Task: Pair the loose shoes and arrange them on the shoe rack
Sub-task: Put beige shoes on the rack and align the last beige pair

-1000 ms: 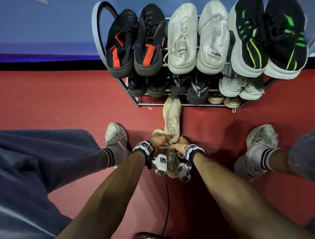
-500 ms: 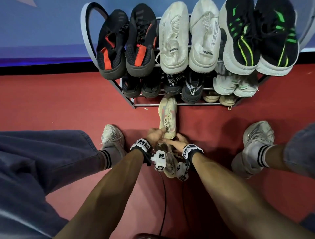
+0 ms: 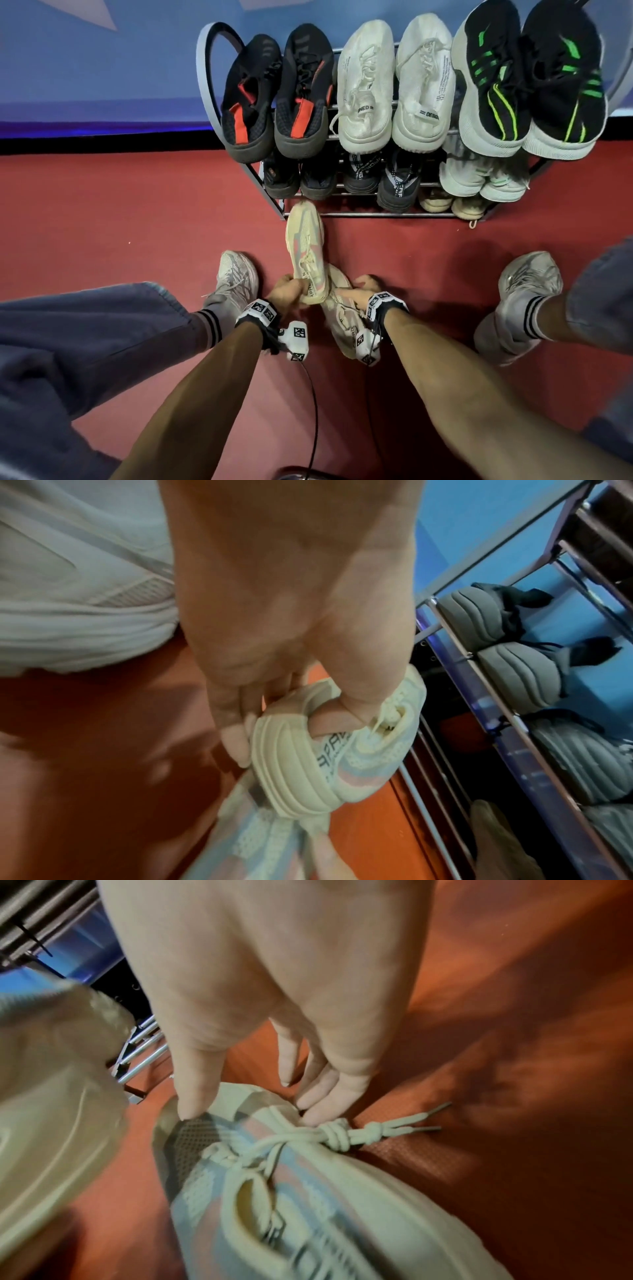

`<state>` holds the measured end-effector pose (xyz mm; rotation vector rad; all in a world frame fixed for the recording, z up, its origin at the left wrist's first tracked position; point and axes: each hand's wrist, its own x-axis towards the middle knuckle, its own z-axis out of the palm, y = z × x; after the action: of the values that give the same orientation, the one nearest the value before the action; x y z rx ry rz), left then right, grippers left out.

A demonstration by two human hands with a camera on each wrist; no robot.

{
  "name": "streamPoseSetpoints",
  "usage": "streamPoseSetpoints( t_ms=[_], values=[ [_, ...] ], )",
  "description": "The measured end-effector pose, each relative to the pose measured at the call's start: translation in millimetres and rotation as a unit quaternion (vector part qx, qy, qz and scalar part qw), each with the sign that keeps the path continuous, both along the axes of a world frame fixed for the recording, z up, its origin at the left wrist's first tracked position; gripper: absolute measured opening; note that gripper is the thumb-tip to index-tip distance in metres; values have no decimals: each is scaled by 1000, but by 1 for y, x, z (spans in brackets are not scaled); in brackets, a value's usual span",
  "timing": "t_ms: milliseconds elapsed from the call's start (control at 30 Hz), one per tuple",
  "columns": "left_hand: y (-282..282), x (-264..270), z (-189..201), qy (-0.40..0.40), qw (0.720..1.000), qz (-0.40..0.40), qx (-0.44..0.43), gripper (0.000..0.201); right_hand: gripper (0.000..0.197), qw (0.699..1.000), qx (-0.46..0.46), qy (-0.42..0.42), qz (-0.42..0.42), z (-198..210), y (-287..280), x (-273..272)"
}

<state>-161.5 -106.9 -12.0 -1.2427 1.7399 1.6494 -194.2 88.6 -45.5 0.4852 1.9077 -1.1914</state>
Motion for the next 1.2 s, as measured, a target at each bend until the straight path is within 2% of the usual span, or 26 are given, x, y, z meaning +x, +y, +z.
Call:
streamPoseSetpoints(
  t_ms=[100,200,300,433,467,533,600,667,733,833,900,933,967,1033,1100,1200],
  values=[
    [-14,18,-4,-38,999,9,-1,37,90,999,28,-19,21,-16,-1,-6],
    [-23,33,-15,-78,996,11,29,44,74,997,42,-30,60,-38,-1,-11],
    [-20,39,-12,-105,994,1,41,29,72,994,64,-36,81,-34,-2,-12],
    [-23,44,-30,-123,991,-25,36,23,84,994,44,-56,87,-48,0,-11],
    [-23,43,-34,-132,990,-40,32,21,82,995,39,-49,73,-32,-1,-10],
    [-22,41,-30,-154,985,-80,9,22,58,1000,23,-9,17,-17,1,-14],
    [-20,41,-24,-156,982,-109,-2,30,39,996,-10,38,-85,2,4,-21],
    [-18,41,-26,-143,981,-128,8,27,32,980,-60,61,-180,10,11,-32],
    [-15,37,-34,-142,979,-148,-7,30,22,963,-92,48,-249,13,20,-45],
    [-6,28,-58,-149,969,-199,-15,43,27,928,-162,-10,-337,18,37,-54],
    [4,23,-60,-150,961,-231,-5,41,11,906,-205,-26,-370,29,44,-52],
    [10,19,-54,-138,966,-220,9,37,23,902,-195,-28,-383,22,50,-52],
    [18,16,-41,-127,970,-207,13,32,25,893,-198,-26,-403,21,55,-50],
    [30,9,-29,-85,977,-197,6,21,11,880,-188,-18,-436,17,60,-51],
    [37,4,-32,-79,977,-197,-34,34,20,898,-95,18,-429,3,64,-55],
    [49,-3,-26,-65,974,-205,-69,41,43,949,79,51,-300,-9,62,-49]
  ],
)
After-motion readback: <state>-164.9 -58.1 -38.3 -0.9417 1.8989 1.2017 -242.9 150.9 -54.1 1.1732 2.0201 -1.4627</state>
